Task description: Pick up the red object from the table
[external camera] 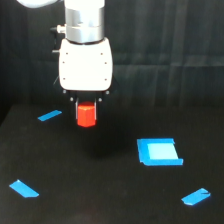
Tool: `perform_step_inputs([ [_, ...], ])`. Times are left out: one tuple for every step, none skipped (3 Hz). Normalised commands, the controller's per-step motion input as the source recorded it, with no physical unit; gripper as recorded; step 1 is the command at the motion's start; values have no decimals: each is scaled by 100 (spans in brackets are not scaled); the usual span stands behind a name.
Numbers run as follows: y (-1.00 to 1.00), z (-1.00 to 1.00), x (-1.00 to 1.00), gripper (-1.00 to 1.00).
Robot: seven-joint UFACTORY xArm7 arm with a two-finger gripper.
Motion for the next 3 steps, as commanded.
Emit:
perform_step_inputs([
  [0, 9, 11, -96],
  [10, 4, 10, -97],
  [8, 2, 12, -100],
])
